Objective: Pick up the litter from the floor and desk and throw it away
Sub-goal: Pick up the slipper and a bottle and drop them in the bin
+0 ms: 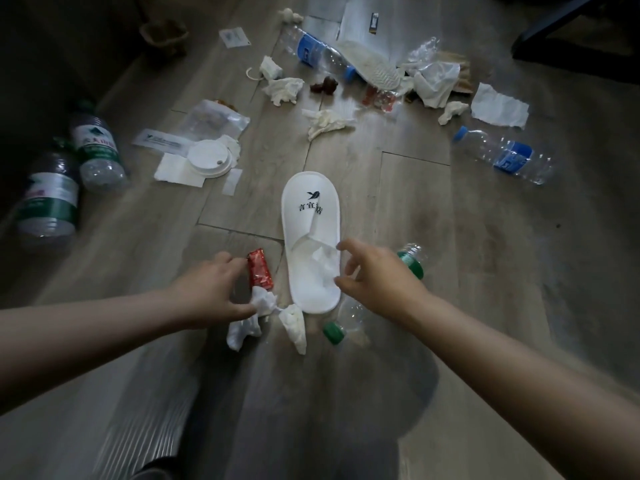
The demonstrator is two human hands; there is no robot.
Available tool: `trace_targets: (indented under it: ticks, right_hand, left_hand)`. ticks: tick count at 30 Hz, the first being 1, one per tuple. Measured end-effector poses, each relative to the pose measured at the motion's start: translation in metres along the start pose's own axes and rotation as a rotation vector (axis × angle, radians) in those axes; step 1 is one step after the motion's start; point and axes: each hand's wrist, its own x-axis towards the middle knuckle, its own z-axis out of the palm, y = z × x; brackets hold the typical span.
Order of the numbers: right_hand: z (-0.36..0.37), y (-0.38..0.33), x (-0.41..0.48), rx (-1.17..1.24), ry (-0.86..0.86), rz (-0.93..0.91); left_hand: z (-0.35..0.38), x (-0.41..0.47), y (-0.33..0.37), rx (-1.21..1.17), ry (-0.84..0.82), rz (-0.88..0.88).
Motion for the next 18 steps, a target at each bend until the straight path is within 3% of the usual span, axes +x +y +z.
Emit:
trace_targets:
  ticks: [7, 18]
  right_hand:
    - [-0.005, 0.024, -0.027, 0.076, 0.079, 0.089]
    - [-0.011, 0.052, -0.053, 0.153, 0.229, 0.2]
  left_hand:
    - [0.022, 0.015, 0.014, -0.159, -0.046, -0.035]
    - [0.058, 0.043, 0.039, 0.031, -0.039, -0.144]
